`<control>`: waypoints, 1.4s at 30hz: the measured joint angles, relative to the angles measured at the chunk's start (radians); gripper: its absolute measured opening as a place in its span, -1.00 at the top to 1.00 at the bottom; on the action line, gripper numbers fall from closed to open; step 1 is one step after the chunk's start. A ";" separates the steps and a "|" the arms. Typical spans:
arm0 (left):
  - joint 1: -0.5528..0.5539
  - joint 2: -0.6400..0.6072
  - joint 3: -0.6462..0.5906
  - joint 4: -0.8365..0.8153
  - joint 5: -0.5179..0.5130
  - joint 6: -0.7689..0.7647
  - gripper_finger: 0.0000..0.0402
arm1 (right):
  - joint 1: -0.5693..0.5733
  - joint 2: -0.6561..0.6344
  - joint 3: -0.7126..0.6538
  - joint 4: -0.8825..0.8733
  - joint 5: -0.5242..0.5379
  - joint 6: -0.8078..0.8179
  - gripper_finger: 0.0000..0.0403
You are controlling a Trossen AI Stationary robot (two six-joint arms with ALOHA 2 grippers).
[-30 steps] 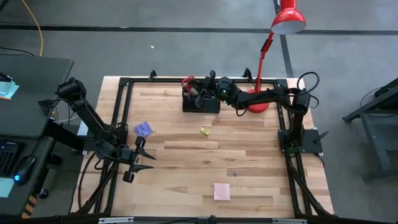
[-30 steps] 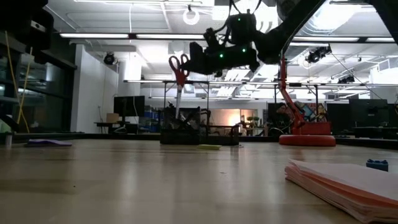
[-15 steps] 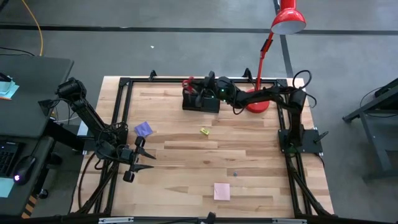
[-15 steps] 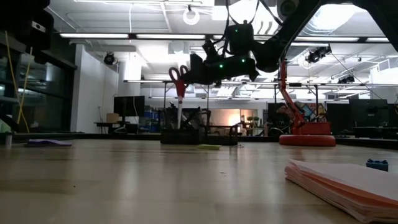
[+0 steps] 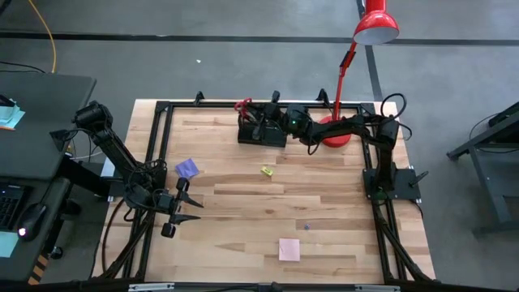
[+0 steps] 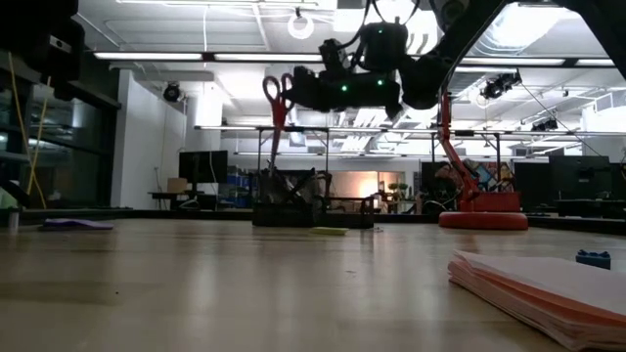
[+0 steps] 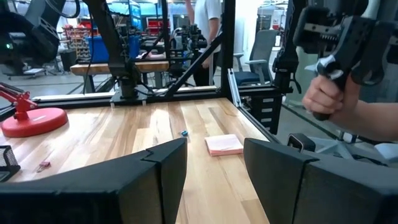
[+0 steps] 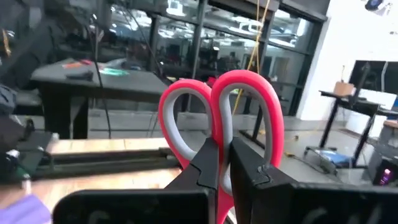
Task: Pick and place office supplies into organizer
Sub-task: Put the orange scissor into the desk organizer
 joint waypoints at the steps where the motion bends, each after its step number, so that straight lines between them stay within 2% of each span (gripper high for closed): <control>1: 0.000 0.000 0.000 0.000 0.000 0.000 0.25 | 0.000 -0.003 0.002 0.009 -0.005 0.001 1.00; 7: 0.000 0.000 0.000 -0.006 -0.003 0.001 0.25 | 0.000 -0.008 0.049 -0.011 -0.027 -0.022 1.00; 12: 0.000 0.000 0.000 -0.006 -0.003 -0.001 0.25 | 0.007 -0.008 0.098 -0.124 0.053 -0.058 1.00; 20: 0.000 0.000 0.000 -0.006 -0.006 0.002 0.25 | 0.005 -0.004 0.099 -0.205 0.072 -0.067 1.00; 27: 0.000 0.000 0.000 0.017 -0.007 0.026 0.25 | -0.016 0.050 0.099 -0.214 -0.004 -0.029 0.98; 32: 0.000 0.000 0.000 0.020 -0.006 0.026 0.25 | -0.021 0.088 0.097 -0.214 0.013 -0.010 0.76; 42: 0.000 0.000 0.000 0.014 -0.006 0.026 0.25 | -0.019 0.088 0.097 -0.237 0.038 0.022 0.26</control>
